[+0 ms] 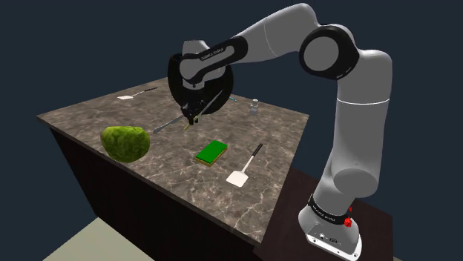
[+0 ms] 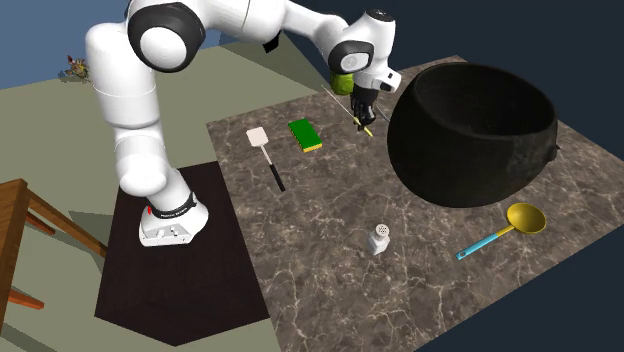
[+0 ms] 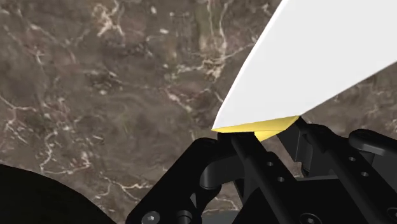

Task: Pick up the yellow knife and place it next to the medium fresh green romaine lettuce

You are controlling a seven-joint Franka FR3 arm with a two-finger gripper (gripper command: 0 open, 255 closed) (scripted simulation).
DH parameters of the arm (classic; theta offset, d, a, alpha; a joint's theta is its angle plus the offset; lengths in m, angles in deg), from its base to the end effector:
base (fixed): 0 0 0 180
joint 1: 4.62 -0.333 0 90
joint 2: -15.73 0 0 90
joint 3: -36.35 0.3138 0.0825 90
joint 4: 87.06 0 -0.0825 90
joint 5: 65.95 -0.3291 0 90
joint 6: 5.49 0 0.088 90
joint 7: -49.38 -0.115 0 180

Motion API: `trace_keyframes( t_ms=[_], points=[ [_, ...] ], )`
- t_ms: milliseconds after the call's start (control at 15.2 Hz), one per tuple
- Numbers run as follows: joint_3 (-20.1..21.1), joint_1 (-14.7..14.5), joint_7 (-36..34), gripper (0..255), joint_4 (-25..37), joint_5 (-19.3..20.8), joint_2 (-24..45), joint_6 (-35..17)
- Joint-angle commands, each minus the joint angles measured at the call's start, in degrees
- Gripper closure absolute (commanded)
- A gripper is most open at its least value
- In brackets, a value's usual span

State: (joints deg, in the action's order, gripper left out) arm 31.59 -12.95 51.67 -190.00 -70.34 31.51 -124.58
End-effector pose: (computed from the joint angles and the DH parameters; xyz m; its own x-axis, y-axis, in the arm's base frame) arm 0.5801 0.0442 0.4129 0.9976 0.0682 0.0087 0.0685 -0.9967 -0.0443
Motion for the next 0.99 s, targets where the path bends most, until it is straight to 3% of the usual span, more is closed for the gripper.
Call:
trace_keyframes(
  t_ms=[0,330,858,924],
  points=[
    [0.1,0.0,0.1,255,-1.0,-0.1,0.8,-1.6],
    [0.2,0.0,0.4,255,-2.7,-0.4,2.4,-4.9],
    [0.2,0.0,0.4,255,-2.8,-0.4,2.5,-5.2],
    [0.2,0.0,0.4,0,-2.8,-0.4,2.5,-5.2]
  ],
)
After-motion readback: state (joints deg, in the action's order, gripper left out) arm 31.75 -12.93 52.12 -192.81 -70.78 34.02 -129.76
